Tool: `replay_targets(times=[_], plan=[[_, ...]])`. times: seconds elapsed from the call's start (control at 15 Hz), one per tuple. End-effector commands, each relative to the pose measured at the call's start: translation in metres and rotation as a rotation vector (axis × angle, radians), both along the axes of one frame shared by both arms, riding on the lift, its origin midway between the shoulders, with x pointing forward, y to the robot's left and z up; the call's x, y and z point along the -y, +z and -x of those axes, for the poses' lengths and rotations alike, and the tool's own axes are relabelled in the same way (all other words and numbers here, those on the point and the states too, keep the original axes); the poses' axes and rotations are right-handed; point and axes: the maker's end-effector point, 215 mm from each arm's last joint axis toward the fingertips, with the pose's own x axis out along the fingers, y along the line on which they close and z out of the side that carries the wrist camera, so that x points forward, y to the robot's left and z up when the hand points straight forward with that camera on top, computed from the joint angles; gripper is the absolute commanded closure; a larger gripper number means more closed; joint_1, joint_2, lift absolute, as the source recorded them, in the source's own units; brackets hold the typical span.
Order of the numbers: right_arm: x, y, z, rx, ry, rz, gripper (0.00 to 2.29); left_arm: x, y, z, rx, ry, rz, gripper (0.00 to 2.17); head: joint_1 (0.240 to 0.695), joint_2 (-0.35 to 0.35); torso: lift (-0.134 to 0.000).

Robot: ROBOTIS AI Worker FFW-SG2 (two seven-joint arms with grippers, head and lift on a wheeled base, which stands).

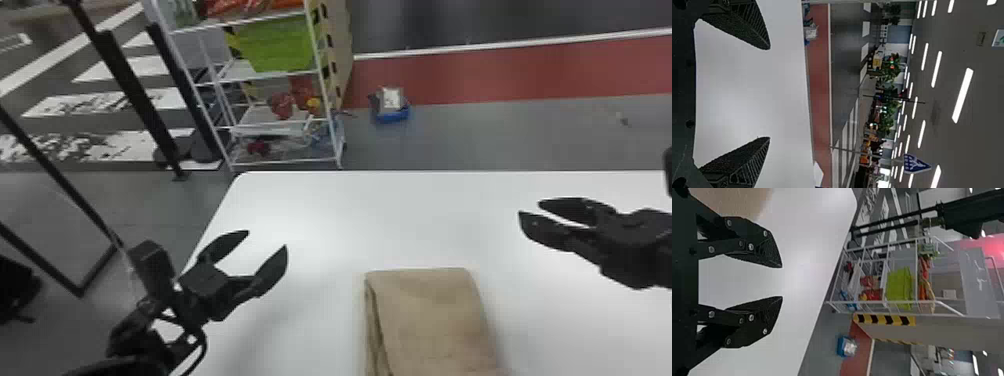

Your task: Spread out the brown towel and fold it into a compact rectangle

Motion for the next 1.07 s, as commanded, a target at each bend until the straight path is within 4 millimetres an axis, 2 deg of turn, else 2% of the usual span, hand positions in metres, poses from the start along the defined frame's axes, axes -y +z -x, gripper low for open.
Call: replay_targets(times=[0.0,0.07,0.2,0.27,0.33,0.47,0.6,0.8,0.93,1.0], plan=[[0.042,-0.004,0.012,0.072,-0.091,-0.012,0.06,0.002,0.02,0.006,0.08,0.042,0.03,0.06,0.695,0.211,-0.124],[0.067,-0.01,0.018,0.085,-0.146,-0.031,0.06,0.001,0.027,0.01,0.105,0.081,0.04,0.06,0.695,0.193,-0.124],[0.104,0.0,0.035,0.23,-0.178,-0.066,0.08,0.009,0.042,0.019,0.163,0.101,0.038,0.06,0.695,0.161,-0.124],[0.122,0.008,0.048,0.307,-0.189,-0.06,0.09,0.014,0.041,0.023,0.167,0.095,0.035,0.06,0.695,0.124,-0.124],[0.13,0.011,0.061,0.363,-0.191,-0.036,0.09,0.017,0.033,0.026,0.147,0.109,0.042,0.06,0.695,0.104,-0.124],[0.144,0.015,0.077,0.444,-0.219,-0.049,0.09,0.016,0.023,0.026,0.128,0.133,0.012,0.06,0.695,0.06,-0.124],[0.156,0.01,0.083,0.455,-0.227,-0.073,0.09,0.02,0.022,0.027,0.128,0.139,-0.011,0.06,0.695,0.027,-0.124],[0.162,0.004,0.084,0.443,-0.237,-0.078,0.09,0.018,0.017,0.03,0.118,0.147,-0.041,0.06,0.695,0.001,-0.124],[0.172,-0.016,0.078,0.354,-0.285,-0.095,0.09,0.021,0.012,0.032,0.104,0.131,-0.069,0.06,0.695,-0.011,-0.124],[0.172,-0.018,0.076,0.328,-0.304,-0.102,0.09,0.024,0.009,0.034,0.095,0.119,-0.072,0.06,0.695,-0.018,-0.124]])
